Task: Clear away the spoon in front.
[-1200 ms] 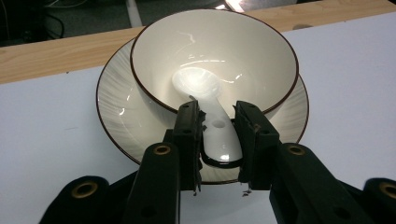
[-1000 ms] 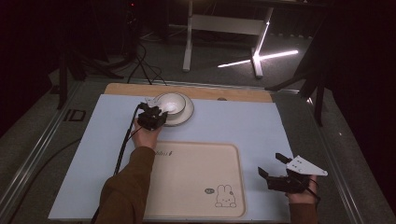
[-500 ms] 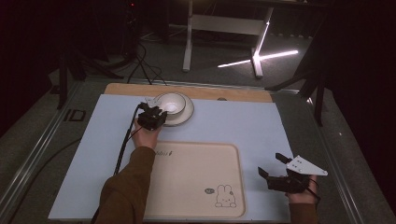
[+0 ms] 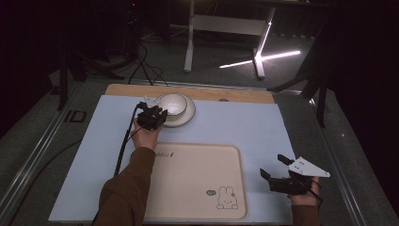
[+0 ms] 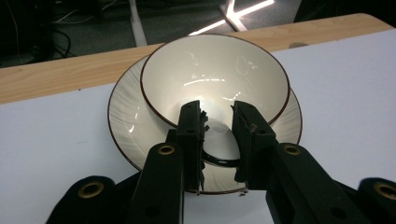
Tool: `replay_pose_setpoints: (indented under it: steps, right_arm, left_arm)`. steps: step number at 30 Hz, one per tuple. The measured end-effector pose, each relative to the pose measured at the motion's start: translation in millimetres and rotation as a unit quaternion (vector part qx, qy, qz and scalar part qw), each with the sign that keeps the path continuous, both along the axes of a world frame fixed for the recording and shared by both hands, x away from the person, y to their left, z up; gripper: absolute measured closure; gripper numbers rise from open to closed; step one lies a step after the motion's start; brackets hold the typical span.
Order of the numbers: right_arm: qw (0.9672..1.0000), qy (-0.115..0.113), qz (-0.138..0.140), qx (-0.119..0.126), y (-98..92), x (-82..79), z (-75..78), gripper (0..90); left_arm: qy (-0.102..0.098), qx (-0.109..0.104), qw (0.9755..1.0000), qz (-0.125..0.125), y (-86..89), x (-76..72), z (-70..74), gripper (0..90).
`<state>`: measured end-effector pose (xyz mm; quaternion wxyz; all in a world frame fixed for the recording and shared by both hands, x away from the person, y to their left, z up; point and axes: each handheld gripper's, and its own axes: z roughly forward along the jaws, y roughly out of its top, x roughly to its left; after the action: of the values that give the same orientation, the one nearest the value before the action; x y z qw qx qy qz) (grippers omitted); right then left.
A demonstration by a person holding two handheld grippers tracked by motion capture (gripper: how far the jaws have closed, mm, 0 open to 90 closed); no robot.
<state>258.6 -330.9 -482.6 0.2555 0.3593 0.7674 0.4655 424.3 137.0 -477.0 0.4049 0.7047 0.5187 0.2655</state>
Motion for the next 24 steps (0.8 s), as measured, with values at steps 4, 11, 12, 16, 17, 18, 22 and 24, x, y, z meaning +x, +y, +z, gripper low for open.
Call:
replay_pose_setpoints:
  steps: [4, 11, 12, 16, 17, 18, 22, 24]
  right_arm:
    - [1.0, 0.0, 0.0, 0.0, 0.1, 0.0, 0.0, 11.6]
    - [1.0, 0.0, 0.0, 0.0, 0.1, 0.2, -0.1, 11.6]
    - [1.0, 0.0, 0.001, -0.001, 0.1, 0.2, -0.1, 11.6]
    - [1.0, 0.0, 0.0, -0.001, 0.1, 0.3, -0.1, 11.6]
    - [1.0, 0.0, 0.001, -0.001, 0.2, 0.3, -0.1, 11.6]
    - [1.0, 0.0, 0.001, -0.001, 0.1, 0.3, -0.1, 11.6]
    - [1.0, 0.001, 0.001, -0.001, 0.1, 0.3, -0.1, 11.6]
    - [1.0, 0.001, 0.001, -0.001, 0.1, 0.3, -0.1, 11.6]
  left_arm:
    - [-0.006, -0.005, 1.0, 0.001, 1.9, -1.4, 3.5, 73.6]
    - [-0.01, -0.012, 0.9999, 0.001, 3.3, -2.1, 7.5, 73.6]
    - [-0.01, -0.012, 0.9999, 0.001, 3.3, -2.1, 7.5, 73.6]
    - [-0.015, -0.015, 0.9998, 0.001, 3.0, -2.9, 11.5, 73.6]
    - [-0.016, -0.014, 0.9998, 0.0, 3.1, -3.1, 12.5, 73.6]
    - [-0.018, -0.014, 0.9997, 0.0, 3.0, -3.1, 13.3, 73.6]
    - [-0.023, -0.018, 0.9996, 0.001, 2.9, -3.0, 16.2, 73.7]
    - [-0.024, -0.019, 0.9995, 0.002, 2.9, -3.0, 17.5, 73.8]
